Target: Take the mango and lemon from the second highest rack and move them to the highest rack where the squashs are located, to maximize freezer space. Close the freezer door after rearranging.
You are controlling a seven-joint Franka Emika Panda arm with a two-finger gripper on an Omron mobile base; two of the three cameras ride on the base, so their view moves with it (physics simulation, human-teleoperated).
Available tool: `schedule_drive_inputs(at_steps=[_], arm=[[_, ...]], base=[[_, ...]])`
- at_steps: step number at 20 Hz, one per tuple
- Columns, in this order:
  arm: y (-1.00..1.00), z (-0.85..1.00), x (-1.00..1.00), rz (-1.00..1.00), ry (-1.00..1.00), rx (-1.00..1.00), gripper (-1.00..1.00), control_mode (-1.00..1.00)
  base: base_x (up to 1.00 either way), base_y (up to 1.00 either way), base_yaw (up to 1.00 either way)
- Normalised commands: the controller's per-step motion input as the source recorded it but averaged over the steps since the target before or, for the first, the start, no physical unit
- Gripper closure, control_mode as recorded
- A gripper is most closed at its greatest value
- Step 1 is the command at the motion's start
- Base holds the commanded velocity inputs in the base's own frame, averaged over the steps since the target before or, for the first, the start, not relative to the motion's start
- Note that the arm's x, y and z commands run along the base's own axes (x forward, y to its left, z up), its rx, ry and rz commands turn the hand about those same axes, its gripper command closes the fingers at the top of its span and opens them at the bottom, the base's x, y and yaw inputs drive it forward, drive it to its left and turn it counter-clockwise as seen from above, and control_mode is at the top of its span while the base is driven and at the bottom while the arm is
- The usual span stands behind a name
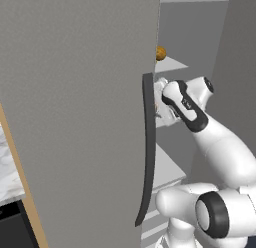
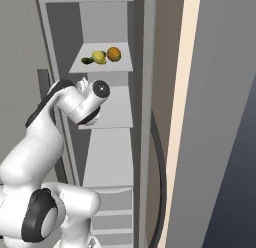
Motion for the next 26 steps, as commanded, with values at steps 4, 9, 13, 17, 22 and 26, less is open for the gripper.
schedule_drive_inputs(at_steps=[4,9,13,17,22,26], arm=[[-0.19,0.90,-0.22,-0.10,-0.14,-0.06,1.00,-1.00],[-0.22,0.90,-0.04,-0.11,-0.15,-0.08,1.00,-1.00],[-0.23,0.88,0.03,-0.09,-0.15,-0.06,1.00,-1.00],[-0.22,0.79,0.14,-0.04,-0.15,-0.05,1.00,-1.00],[-0.14,0.52,0.31,0.00,-0.14,-0.01,1.00,-1.00],[-0.05,0.14,0.56,0.00,-0.05,0.00,1.00,-1.00]], base=[[0.00,0.00,0.00],[0.00,0.00,0.00],[0.00,0.00,0.00],[0.00,0.00,0.00],[0.00,0.00,0.00],[0.00,0.00,0.00]])
